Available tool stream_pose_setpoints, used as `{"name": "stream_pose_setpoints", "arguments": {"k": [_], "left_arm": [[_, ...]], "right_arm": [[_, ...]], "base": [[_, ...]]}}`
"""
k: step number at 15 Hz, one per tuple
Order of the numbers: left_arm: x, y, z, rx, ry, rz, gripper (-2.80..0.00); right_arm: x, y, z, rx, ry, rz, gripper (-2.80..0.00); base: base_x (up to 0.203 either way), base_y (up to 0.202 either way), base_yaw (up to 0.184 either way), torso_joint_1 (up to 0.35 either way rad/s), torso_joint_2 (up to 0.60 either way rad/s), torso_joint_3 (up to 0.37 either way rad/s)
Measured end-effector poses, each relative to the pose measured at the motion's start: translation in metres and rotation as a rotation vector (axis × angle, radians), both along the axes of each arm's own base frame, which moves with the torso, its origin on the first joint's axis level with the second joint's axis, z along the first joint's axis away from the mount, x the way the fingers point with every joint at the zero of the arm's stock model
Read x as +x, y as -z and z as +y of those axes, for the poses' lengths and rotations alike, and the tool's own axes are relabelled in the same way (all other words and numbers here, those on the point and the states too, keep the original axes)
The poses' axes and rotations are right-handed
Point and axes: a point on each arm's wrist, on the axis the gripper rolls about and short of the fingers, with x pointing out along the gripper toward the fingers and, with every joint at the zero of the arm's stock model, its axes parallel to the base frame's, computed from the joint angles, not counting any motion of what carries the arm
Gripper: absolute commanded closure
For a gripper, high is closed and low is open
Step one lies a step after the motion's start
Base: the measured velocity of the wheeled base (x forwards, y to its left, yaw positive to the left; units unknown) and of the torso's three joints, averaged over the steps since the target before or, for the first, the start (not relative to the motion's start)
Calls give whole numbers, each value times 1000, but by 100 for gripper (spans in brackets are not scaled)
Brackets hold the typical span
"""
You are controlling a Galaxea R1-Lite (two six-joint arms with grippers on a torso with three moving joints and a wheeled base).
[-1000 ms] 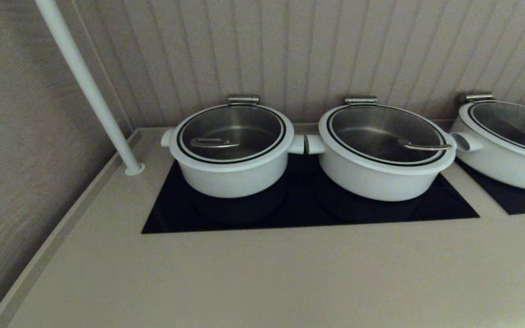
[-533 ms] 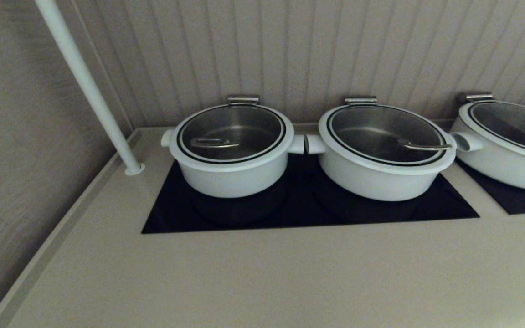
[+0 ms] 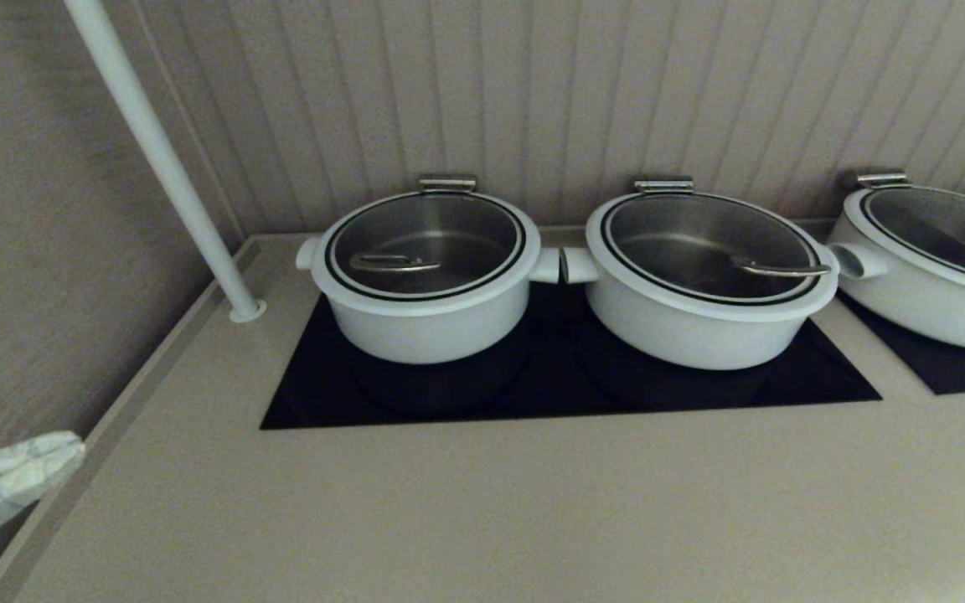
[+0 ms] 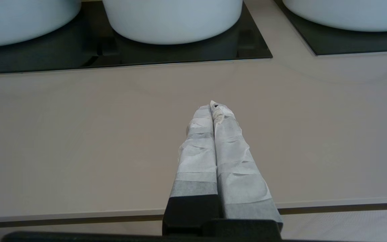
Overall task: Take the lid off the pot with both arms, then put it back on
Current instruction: Open the food pot lid a small opening with the left arm
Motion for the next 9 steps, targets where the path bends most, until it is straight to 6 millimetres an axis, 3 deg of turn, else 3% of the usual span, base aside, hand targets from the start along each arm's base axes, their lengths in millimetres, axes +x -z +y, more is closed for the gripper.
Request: {"name": "stream_pose_setpoints", "arguments": {"k": [9], "left_arm": [[47, 3, -15, -2, 75, 175, 0]], "right_arm": [[0, 0, 0, 0, 0, 0, 0]], "base": [[0, 0, 0, 0, 0, 0]]}}
